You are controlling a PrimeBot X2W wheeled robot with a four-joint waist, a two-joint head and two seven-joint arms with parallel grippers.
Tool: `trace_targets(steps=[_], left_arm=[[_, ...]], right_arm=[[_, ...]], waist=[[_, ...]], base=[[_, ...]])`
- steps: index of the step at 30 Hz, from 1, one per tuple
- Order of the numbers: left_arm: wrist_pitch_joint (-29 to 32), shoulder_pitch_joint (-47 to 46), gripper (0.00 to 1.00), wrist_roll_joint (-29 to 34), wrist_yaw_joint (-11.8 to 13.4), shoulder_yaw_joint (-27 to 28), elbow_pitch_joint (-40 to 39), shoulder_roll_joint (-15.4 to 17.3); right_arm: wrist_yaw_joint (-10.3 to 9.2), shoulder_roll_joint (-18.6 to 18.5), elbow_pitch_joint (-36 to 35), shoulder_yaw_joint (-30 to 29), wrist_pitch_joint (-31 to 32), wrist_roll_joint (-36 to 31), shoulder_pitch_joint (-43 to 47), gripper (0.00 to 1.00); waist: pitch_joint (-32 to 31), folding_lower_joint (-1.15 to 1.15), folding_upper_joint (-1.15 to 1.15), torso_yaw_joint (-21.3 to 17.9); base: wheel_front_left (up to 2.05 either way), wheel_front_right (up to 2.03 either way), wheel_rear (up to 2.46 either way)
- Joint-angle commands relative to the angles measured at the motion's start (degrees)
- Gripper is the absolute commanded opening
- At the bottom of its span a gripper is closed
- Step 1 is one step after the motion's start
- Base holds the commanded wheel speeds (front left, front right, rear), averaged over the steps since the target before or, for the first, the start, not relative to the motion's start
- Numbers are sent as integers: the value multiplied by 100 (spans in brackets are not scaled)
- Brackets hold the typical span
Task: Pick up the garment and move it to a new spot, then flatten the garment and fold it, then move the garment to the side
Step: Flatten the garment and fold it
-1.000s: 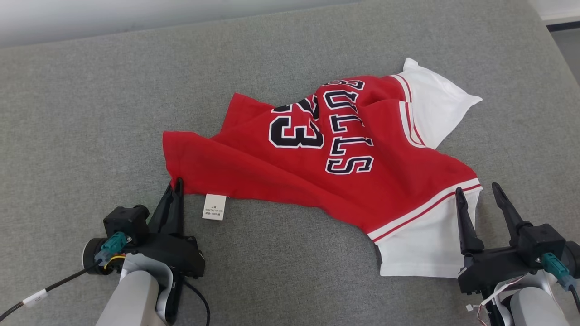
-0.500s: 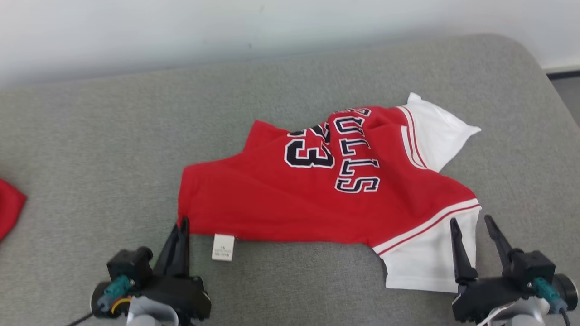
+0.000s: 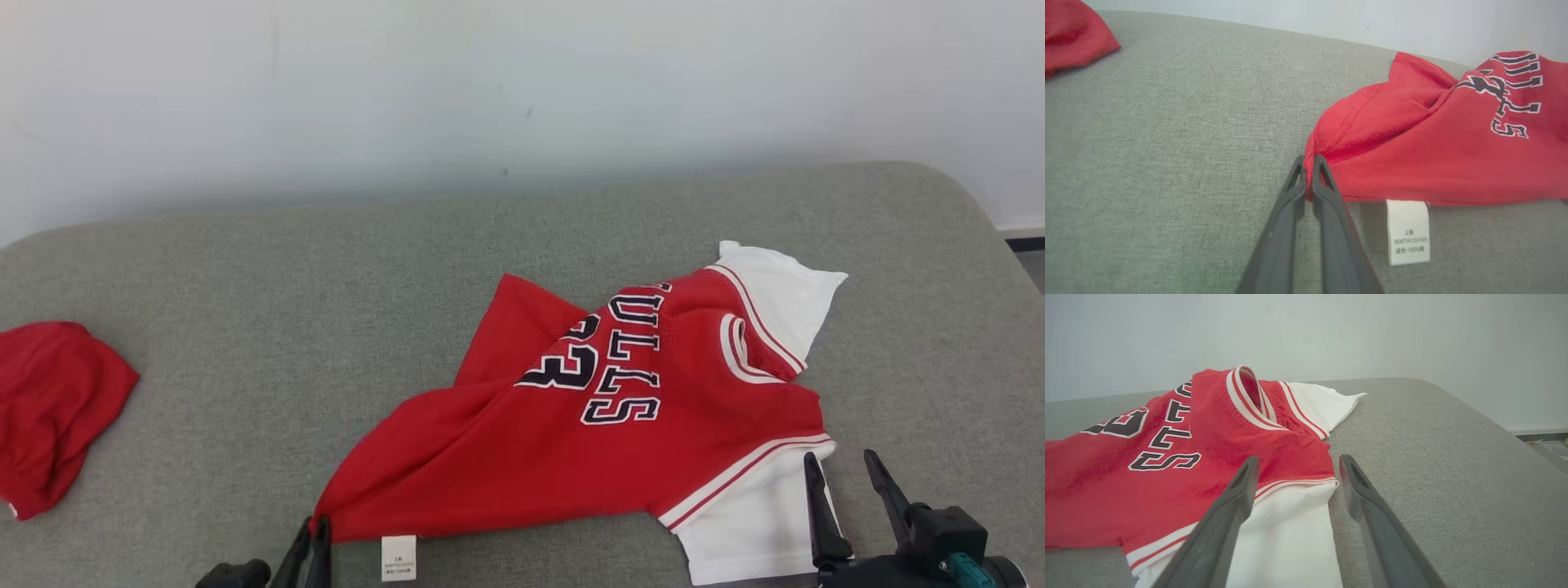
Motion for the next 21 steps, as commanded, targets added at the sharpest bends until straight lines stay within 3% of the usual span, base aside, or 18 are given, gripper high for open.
trace_targets(steps=[1,10,21], left_arm=[[-18,37,100,55,24,56,-50,0],[-18,377,100,599,266,536,-315,-31],[-18,795,100,1050,205,721,-1173,-57]], right_arm=[[-14,33,-19,-18,-4,27,64,100],[-14,128,-126,-195,-4,-66,218,100],[-14,379,-504,-259,-4,-226,422,100]], waist=[[-58,2,0,3],[-212,2,0,-149],[-348,2,0,-184]], base=[[0,0,0],[0,0,0],[0,0,0]])
